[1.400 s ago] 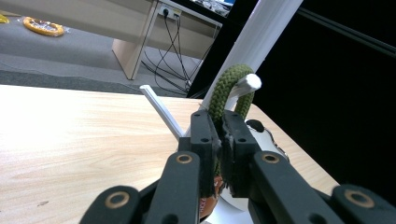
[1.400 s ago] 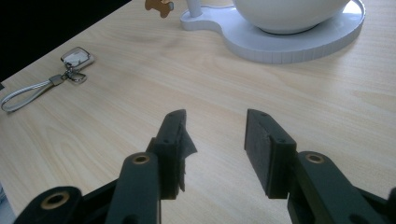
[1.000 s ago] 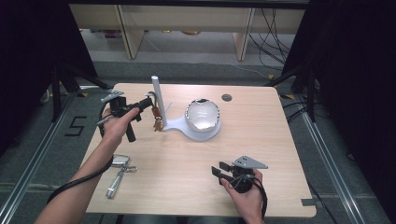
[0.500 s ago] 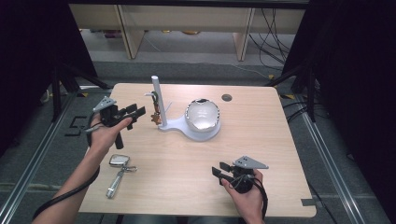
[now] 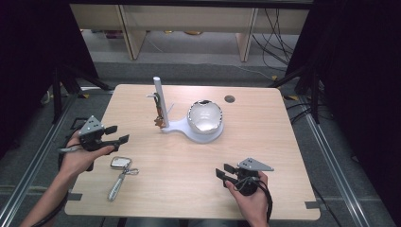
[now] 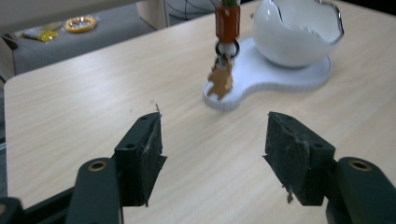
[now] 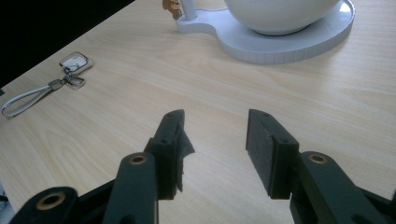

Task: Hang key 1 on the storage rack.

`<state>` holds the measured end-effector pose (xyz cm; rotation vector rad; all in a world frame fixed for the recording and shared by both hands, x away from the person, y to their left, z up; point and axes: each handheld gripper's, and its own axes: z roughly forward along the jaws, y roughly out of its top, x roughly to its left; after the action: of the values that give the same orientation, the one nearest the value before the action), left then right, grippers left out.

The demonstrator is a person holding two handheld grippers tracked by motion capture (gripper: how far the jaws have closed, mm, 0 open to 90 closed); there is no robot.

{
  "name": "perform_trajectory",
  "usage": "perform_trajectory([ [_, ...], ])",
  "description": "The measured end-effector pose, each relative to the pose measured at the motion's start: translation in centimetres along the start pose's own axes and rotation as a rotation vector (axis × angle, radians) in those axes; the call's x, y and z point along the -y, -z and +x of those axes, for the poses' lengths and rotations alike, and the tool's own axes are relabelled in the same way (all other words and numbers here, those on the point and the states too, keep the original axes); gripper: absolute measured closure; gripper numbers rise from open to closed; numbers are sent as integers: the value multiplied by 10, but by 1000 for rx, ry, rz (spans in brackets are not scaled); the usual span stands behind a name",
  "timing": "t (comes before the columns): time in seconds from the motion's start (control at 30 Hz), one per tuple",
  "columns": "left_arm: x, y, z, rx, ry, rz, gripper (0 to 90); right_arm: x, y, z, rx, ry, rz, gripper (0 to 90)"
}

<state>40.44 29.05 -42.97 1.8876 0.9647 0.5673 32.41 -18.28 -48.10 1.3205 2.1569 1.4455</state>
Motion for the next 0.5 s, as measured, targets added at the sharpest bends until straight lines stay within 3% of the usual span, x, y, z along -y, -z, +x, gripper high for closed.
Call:
perform_trajectory([
  [0.07, 4, 5, 0, 10, -14, 36, 352, 0, 2, 0, 5, -15, 5, 573],
  [0.17, 9, 12, 2, 22, 4, 64, 349, 0, 4, -2, 16, -12, 4, 572],
  [0.23, 12, 16, 4, 22, 5, 67, 349, 1, 6, 0, 18, -57, 9, 572],
  [0.4, 13, 18, 5, 20, 9, 79, 343, 0, 8, -2, 22, -58, -12, 572],
  [0.43, 13, 18, 6, 23, 7, 83, 343, -1, 8, -5, 23, -21, -18, 572],
  [0.5, 14, 16, 5, 27, 11, 95, 339, -2, 11, -3, 34, -31, -3, 572],
])
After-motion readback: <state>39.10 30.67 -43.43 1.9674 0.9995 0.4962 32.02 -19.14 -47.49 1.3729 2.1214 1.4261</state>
